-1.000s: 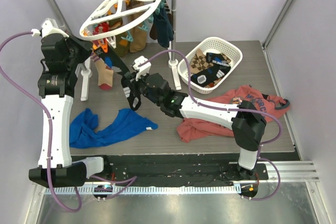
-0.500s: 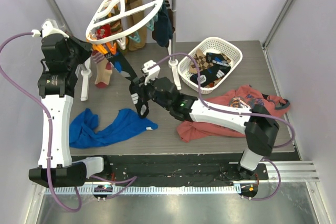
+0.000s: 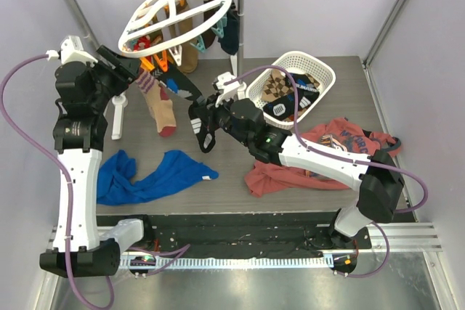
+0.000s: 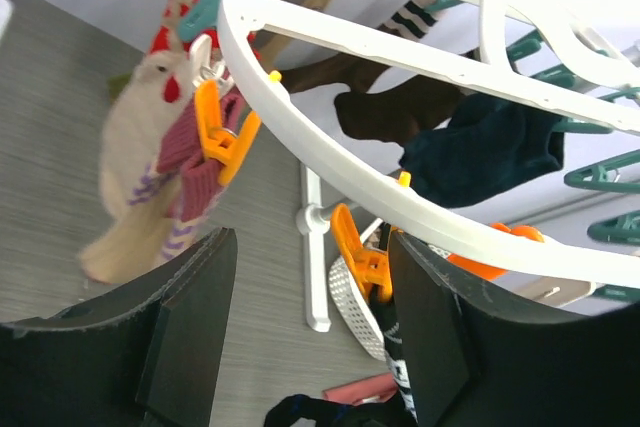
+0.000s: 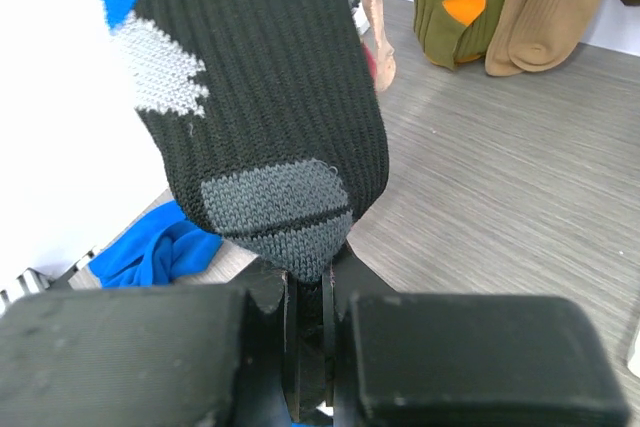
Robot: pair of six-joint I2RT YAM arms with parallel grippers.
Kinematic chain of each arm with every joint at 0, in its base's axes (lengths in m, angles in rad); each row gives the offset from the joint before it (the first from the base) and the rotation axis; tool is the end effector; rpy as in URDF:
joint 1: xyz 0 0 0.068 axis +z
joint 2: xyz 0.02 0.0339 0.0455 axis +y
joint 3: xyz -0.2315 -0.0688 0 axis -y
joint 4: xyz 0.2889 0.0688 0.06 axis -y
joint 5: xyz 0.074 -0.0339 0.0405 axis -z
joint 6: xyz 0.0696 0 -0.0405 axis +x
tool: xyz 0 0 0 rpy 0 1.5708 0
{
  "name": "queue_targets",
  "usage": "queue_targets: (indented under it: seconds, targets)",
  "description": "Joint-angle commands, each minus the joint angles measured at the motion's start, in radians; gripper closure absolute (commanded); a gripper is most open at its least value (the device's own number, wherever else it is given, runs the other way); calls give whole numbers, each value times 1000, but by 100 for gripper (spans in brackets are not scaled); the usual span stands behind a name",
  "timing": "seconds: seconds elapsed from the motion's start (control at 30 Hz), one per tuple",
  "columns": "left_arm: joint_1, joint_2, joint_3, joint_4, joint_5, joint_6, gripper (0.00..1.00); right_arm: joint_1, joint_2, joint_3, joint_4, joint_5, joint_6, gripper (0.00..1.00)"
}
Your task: Remove the socks clipped to the hanger
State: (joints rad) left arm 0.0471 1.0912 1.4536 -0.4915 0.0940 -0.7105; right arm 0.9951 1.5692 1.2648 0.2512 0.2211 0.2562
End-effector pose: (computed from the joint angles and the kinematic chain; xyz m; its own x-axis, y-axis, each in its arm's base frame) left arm 0.3041 0.0078 0.4590 -0.1276 -0.6561 -0.7438 -0.0489 0.7532 -0.6559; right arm 0.2605 0.3733 0.3081 -0.2052 0.1380 -0.9689 -0.6690 0.7028 0.2418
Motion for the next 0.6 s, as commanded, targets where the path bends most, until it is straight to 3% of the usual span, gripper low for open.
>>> queue_targets:
  seconds: [0.0,0.37,0.57]
  targets:
    - [-1,13,-15,99,84,-46,34,-4,-6,45,37,-17,31,99]
    - [-1,29,-52,192,142,-104,35,-9,5,58,39,-40,46,99]
    - [-1,48,-49,183,110,-87,42,-9,6,51,39,-46,55,99]
